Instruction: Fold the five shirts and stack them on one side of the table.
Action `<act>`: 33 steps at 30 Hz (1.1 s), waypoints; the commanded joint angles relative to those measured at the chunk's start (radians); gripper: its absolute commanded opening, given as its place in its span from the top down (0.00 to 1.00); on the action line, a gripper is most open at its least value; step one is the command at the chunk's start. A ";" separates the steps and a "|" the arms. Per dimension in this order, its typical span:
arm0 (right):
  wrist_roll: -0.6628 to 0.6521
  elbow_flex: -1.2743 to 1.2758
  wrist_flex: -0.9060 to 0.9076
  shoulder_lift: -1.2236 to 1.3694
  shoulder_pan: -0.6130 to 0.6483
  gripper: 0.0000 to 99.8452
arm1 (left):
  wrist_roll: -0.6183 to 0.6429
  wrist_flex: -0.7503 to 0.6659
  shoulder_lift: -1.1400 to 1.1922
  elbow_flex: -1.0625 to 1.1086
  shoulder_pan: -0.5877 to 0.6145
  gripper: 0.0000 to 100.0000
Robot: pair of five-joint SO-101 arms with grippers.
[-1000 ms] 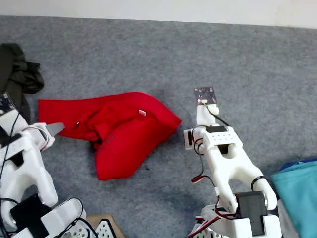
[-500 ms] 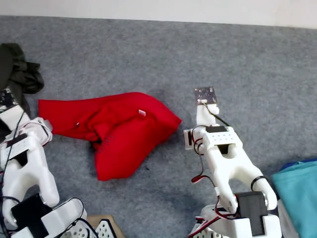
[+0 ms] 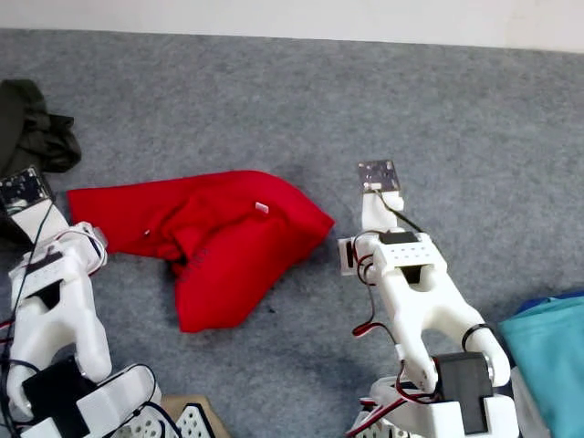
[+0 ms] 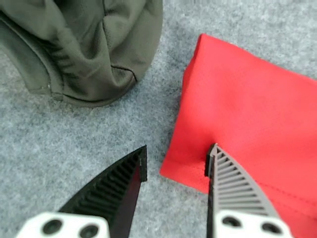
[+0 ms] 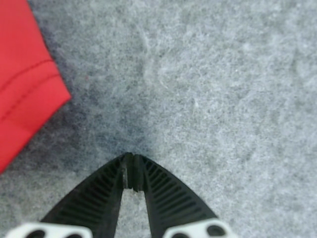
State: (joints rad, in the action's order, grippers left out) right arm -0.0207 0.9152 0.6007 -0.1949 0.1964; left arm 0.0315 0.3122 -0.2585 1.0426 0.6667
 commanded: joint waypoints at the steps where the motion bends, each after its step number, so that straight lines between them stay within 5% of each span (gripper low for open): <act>1: -0.012 -0.015 -0.016 -0.002 0.010 0.99 | -0.008 -0.121 -0.027 0.036 -0.013 0.80; 7: -0.012 -0.015 -0.016 -0.002 0.010 0.99 | -0.008 -0.258 -0.027 0.128 -0.019 0.80; 22: -0.009 -0.015 -0.016 -0.002 0.010 0.99 | -0.009 -0.264 -0.027 0.213 -0.019 0.81; 28: -0.009 -0.015 -0.016 -0.002 0.010 0.99 | -0.008 -0.267 -0.033 0.205 -0.019 1.00; 33: -0.009 -0.015 -0.016 -0.002 0.010 0.99 | -0.005 -0.265 -0.028 0.165 -0.021 1.00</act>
State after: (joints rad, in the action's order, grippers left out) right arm -0.0207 0.9152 0.6007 -0.1949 0.1964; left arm 0.0330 0.0560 -0.2708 1.2482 0.6590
